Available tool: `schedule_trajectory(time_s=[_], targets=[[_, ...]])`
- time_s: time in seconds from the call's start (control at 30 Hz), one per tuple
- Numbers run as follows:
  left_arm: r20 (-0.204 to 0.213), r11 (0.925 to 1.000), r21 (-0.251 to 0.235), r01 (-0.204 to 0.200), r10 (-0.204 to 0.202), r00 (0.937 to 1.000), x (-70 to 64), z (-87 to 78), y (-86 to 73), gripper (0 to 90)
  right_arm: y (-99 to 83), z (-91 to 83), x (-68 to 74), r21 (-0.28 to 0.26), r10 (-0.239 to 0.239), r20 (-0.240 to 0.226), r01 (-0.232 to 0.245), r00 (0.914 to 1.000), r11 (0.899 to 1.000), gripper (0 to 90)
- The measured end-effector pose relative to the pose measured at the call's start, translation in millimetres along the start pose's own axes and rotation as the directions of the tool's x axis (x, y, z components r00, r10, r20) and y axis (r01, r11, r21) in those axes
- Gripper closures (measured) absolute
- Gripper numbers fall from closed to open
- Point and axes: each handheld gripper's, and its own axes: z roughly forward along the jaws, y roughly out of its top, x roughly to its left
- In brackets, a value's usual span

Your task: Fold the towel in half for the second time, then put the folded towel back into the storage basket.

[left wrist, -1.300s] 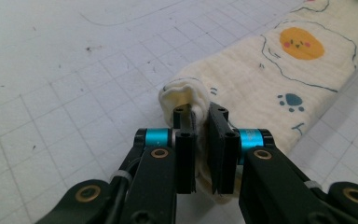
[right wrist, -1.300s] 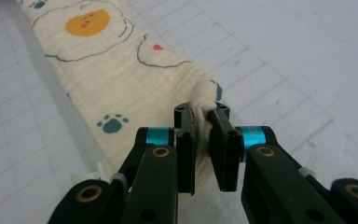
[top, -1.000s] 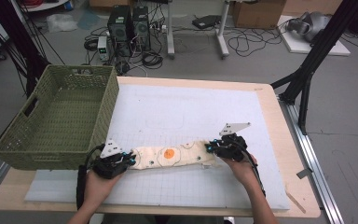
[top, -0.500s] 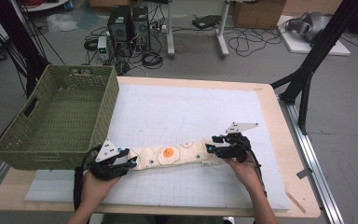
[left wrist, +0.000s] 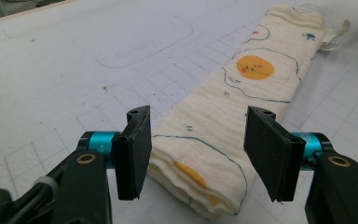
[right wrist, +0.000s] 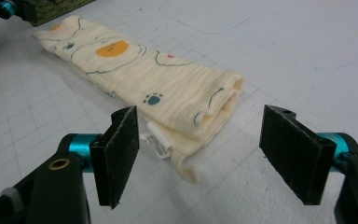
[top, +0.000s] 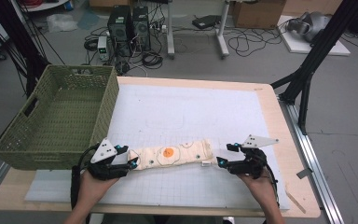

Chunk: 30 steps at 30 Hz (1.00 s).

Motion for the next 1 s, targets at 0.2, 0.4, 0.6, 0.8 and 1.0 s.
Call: schedule_trajectory(time_s=[0.2, 0.4, 0.6, 0.8, 1.0], targets=[[0.037, 0.9997, 0.006, -0.022, 0.021, 0.9991, -0.5, 4.4, 1.2, 42.5, -3.8, -6.2, 4.3, 0.001, -0.014, 0.004, 0.014, 0.9999, 1.000, 27.1], [0.075, 0.9985, 0.008, -0.054, 0.053, 0.9958, -4.0, 9.1, 4.2, 42.5, -5.1, -9.2, 6.4, 0.004, -0.020, 0.009, 0.020, 0.9998, 1.000, 25.6], [0.115, 0.9963, 0.001, -0.086, 0.086, 0.9897, -6.0, 14.1, 10.4, 42.4, -6.1, -8.6, 4.5, 0.001, -0.019, 0.007, 0.019, 0.9998, 1.000, 25.2], [0.181, 0.9928, -0.001, -0.120, 0.118, 0.9763, -10.9, 26.5, 22.2, 41.8, -6.4, -6.4, 4.2, 0.012, -0.025, 0.008, 0.025, 0.9997, 1.000, 24.5], [0.226, 0.9877, 0.008, -0.156, 0.150, 0.9625, -17.0, 42.8, 34.8, 40.5, -7.4, -7.0, 4.1, 0.010, -0.030, 0.006, 0.030, 0.9995, 0.999, 24.2]])
